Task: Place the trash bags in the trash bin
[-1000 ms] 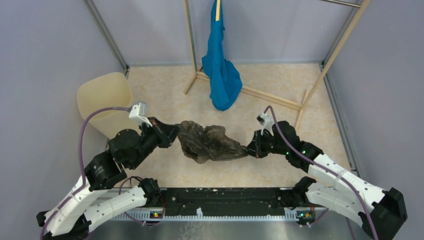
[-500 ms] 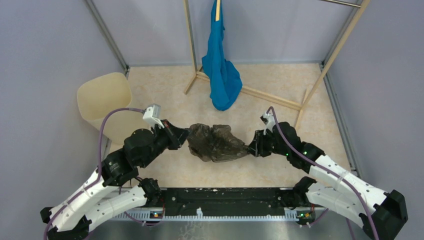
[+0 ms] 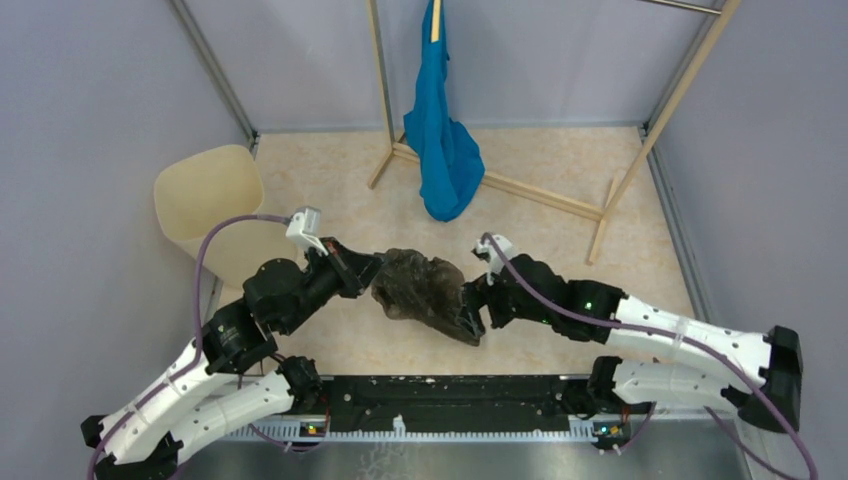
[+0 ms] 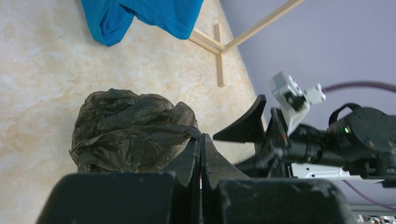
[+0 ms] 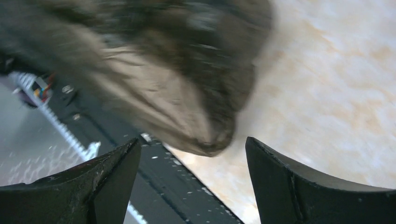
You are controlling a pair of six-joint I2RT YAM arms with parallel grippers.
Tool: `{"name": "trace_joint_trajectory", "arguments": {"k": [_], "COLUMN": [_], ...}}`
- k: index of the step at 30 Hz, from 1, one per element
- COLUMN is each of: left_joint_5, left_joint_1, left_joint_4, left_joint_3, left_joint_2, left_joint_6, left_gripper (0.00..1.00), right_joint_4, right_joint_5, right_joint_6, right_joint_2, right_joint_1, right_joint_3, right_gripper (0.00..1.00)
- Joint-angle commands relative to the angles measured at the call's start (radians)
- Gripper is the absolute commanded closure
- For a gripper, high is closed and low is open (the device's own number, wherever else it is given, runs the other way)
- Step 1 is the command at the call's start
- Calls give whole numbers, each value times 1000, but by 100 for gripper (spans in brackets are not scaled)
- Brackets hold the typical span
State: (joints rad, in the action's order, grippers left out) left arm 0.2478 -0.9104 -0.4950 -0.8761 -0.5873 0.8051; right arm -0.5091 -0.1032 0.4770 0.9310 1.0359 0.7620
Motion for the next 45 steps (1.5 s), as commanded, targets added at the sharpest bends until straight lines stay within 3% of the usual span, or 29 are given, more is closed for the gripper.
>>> {"name": "trace_joint_trajectory", "arguments": {"k": [1,7,12,14,16,17,19,21,23,24,31,36,41,45], "left_joint_5": [-16,-19,-27,-27,-23,-21,-10,15,35,41,-7,-180,-320,-448], "left_joint_1": [1,1,1,1,1,1,1,1,1,1,1,1,2,1], "left_joint_4": [98,93,124,123,110,100,73,40,11,-4,9,342,725,912], "left_joint_3": [0,-13,-13,-17,-23,-26,-32,-29,-12,1,161,393,518,465], "left_joint_2": [14,-16,-22,-23,-26,-26,-19,-1,23,38,99,43,-207,-465], "left_joint_6": [2,42,63,65,65,61,49,39,29,27,84,147,238,243], "left_gripper": [100,100,100,100,98,91,59,32,10,4,2,2,2,9], "right_joint_4": [128,197,255,268,295,303,337,397,456,469,426,399,403,402], "right_joint_5": [-70,-180,-395,-453,-451,-421,-277,-22,223,310,570,654,670,679], "right_joint_6": [-86,-130,-74,-43,-8,21,73,138,207,224,237,197,193,189], "right_joint_2": [90,297,429,439,408,381,298,214,140,108,-49,-25,-37,-57], "right_joint_1": [186,277,279,276,253,224,125,-32,-202,-268,-634,-743,-745,-746], "right_joint_3": [180,356,374,362,321,291,201,80,-58,-107,-251,-249,-266,-289], "right_gripper": [17,17,28,45,95,100,100,100,100,100,100,100,100,100]}}
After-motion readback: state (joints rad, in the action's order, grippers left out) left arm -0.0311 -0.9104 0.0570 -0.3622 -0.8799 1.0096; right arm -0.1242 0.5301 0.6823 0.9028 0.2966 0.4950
